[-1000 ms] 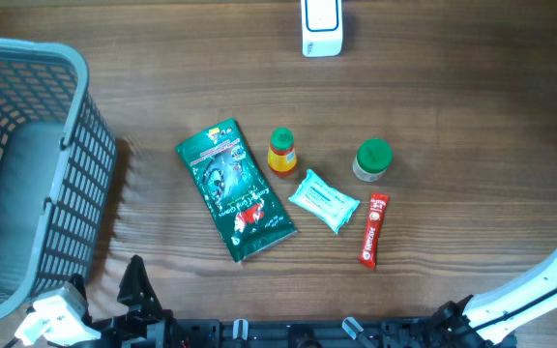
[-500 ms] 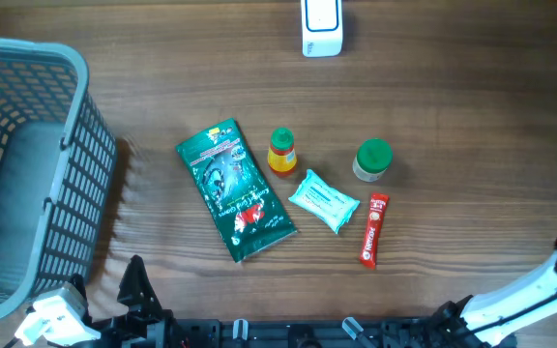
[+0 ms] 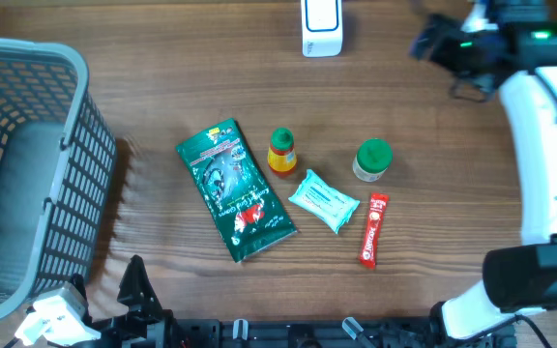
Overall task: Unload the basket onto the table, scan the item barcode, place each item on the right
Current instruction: 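Reach the right gripper to the green-lidded jar and grasp it, then lift the green-lidded jar with the right gripper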
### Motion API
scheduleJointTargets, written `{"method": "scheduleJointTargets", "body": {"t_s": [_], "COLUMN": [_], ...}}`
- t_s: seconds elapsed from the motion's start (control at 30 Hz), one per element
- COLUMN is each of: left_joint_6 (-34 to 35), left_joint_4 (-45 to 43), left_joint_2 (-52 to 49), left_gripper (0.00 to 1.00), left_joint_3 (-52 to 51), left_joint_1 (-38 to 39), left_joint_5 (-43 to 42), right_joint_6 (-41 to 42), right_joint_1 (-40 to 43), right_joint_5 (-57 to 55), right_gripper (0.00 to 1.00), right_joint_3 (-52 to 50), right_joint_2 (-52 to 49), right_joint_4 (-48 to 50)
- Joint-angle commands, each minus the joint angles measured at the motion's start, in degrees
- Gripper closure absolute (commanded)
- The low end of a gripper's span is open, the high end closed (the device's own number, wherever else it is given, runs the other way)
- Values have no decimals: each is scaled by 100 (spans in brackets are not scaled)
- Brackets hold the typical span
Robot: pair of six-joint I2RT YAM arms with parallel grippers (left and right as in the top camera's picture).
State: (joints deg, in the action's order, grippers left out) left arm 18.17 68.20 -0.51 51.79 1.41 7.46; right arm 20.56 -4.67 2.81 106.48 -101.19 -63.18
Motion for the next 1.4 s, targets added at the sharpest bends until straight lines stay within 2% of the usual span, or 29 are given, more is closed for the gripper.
{"method": "scheduleJointTargets", "body": {"t_s": [0.0,0.17,0.27,0.47,0.67,1.03,1.17,1.2,1.27,1.33,1.37], "left_joint_6": [33,33,33,33,33,33,33,33,33,33,33], "left_joint_4": [-4,-4,-4,-4,-4,-4,-4,-4,-4,-4,-4], "left_joint_2": [15,15,15,15,15,15,15,15,15,15,15], "left_gripper": [0,0,0,0,0,0,0,0,0,0,0], "left_joint_3": [-15,-15,-15,-15,-15,-15,-15,-15,-15,-15,-15], "left_joint_1": [-42,-42,-42,-42,-42,-42,-42,-42,-42,-42,-42], "left_joint_5": [11,11,11,11,11,11,11,11,11,11,11], "right_joint_6": [-859,-859,-1429,-1394,-955,-691,-686,-686,-686,-684,-686], "right_joint_1": [-470,-675,-809,-1071,-1080,-1086,-1086,-1086,-1086,-1086,-1086], "right_joint_5": [-55,7,227,-98,-122,-24,-24,-26,-26,-24,-24], "right_gripper": [0,1,0,0,0,1,17,26,31,29,15], "right_joint_3": [-44,-50,-50,-234,-1228,-2277,-2277,-2277,-2277,-2277,-2277], "right_joint_2": [-398,-903,-1270,-1799,-1816,-1823,-1829,-1829,-1829,-1829,-1829], "right_joint_4": [-142,-741,-1029,-1357,-922,155,424,442,422,402,404]}}
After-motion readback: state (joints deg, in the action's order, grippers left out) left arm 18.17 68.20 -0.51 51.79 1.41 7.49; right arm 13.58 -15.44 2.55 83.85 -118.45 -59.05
